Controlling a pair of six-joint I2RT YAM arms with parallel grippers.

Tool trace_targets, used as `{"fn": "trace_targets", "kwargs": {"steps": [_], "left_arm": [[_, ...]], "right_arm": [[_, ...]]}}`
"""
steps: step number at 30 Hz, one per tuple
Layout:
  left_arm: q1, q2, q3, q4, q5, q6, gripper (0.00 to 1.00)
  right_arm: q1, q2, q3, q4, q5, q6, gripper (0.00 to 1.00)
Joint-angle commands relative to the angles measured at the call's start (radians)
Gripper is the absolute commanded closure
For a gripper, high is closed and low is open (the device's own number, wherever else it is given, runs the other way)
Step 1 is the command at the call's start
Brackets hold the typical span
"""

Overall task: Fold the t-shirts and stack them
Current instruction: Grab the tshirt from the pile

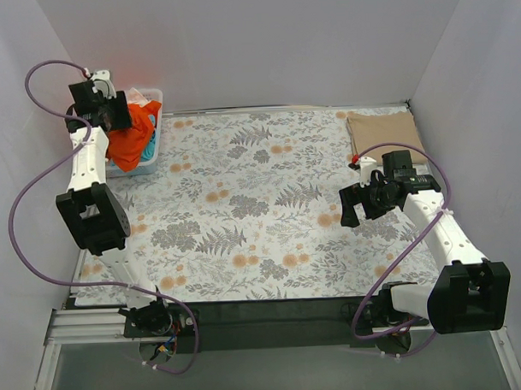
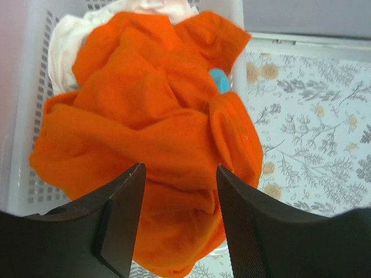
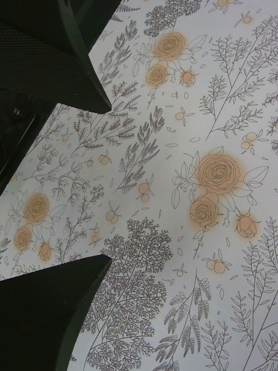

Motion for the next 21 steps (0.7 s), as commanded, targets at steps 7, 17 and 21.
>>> {"fn": "trace_targets", "kwargs": {"steps": [7, 17, 21], "left_arm": [[0.003, -0.069, -0.083, -0.028, -0.052, 0.008, 0.62], [0.006, -0.053, 0.185, 0.006, -0.044, -0.053, 1.0], [0.011, -0.114, 0.232, 0.13, -0.01, -0.113, 1.0]], "right_arm": [[-0.004, -0.015, -0.007, 0.023, -0.017, -0.009, 0.01], [-0.005, -0.019, -0.007, 0.023, -0.019, -0.009, 0.02], [-0.005, -0.028, -0.007, 0.023, -0.02, -0.009, 0.02]]}}
